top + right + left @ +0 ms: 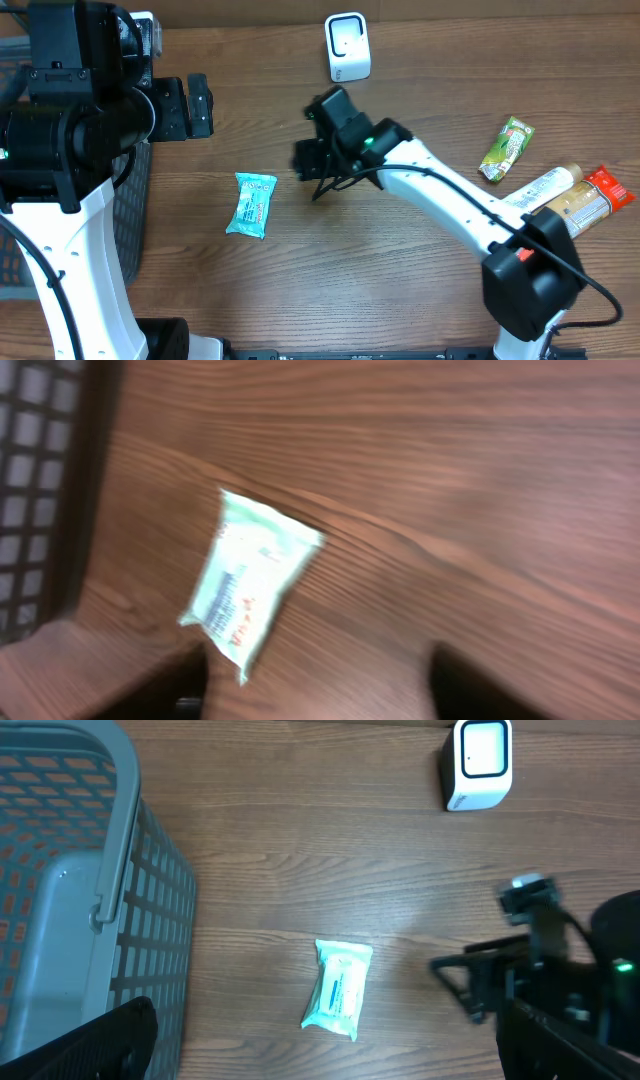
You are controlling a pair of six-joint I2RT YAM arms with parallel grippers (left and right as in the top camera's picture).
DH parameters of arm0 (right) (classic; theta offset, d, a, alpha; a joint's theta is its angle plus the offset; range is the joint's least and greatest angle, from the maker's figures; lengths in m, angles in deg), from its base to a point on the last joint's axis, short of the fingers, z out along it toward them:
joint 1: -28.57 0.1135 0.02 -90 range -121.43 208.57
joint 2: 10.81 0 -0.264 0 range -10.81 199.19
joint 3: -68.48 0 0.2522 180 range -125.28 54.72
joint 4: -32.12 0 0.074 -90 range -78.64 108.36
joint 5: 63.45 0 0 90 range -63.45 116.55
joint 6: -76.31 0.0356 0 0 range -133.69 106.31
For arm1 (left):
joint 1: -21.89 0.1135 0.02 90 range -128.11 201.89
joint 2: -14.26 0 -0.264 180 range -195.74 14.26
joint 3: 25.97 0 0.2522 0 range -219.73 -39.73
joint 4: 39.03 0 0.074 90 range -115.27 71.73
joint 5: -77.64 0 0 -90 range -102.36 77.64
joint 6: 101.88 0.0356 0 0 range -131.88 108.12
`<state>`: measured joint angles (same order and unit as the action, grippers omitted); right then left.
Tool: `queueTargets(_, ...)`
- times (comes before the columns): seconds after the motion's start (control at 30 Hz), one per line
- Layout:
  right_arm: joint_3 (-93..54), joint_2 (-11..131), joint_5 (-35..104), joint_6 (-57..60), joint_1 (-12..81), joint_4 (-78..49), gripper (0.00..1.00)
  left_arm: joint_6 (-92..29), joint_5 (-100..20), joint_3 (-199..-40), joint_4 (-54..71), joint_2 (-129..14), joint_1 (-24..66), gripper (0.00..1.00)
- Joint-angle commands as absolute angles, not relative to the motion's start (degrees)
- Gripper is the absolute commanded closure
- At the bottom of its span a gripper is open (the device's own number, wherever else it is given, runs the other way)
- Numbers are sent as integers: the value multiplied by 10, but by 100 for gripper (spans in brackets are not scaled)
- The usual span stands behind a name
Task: Scan the item barcode
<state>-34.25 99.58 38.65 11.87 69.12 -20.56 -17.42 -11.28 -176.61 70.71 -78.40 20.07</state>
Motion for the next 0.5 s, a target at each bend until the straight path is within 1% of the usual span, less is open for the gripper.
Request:
queueTargets(0.0,-344,1044,388,102,742,-142,11,-163,-118,-1767,705,-783,201,1)
queueTargets(0.03,-344,1057,371,102,755,-119,4,-163,-118,-1767,705,-783,201,0)
queueTargets(0.07,-344,1070,353,103,766,-96,0,-163,-118,-1767,705,-783,201,0)
queueTargets(0.17,-344,1101,276,126,794,-43,0,-163,-118,-1767,705,-783,201,0)
queueTargets(0.27,-344,1120,213,156,810,-20,0,-163,-118,-1767,705,-783,201,0)
queueTargets(0.47,-344,1147,195,210,815,1,0,-163,-118,-1767,705,-783,201,0)
